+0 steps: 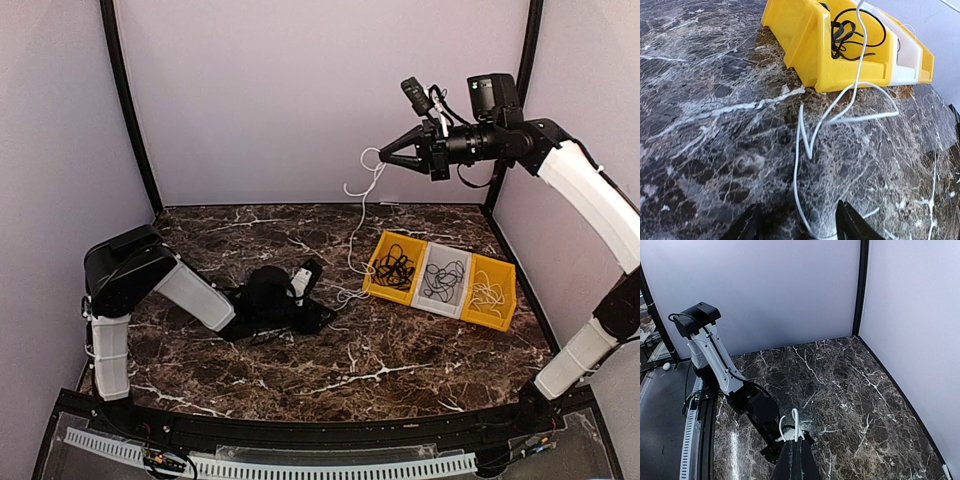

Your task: Untangle the cables

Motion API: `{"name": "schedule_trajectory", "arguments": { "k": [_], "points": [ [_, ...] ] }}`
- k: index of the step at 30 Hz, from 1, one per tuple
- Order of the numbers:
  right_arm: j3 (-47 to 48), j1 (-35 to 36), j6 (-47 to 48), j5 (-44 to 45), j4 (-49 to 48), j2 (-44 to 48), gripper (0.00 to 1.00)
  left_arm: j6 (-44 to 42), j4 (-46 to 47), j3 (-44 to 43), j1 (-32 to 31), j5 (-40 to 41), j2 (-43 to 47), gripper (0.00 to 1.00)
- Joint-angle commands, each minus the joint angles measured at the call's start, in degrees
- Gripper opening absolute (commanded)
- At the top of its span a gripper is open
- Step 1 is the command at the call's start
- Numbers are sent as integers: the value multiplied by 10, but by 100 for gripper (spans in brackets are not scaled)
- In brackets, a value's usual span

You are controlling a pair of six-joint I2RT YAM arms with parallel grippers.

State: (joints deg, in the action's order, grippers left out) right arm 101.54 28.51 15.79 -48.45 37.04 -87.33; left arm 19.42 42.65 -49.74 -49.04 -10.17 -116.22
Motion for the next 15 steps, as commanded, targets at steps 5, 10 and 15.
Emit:
{"name": "schedule_trajectory", "arguments": {
  "k": [5,10,15],
  "points": [
    [58,0,4,-4,1,-7,0,-13,-56,-92,-1,-31,-85,42],
    [103,0,18,16,16,-5,0,-16,-67,-106,-1,-34,-101,31],
    [143,-2,19,23,19,-5,0,-34,-83,-127,-1,-32,-117,21]
  ]
}}
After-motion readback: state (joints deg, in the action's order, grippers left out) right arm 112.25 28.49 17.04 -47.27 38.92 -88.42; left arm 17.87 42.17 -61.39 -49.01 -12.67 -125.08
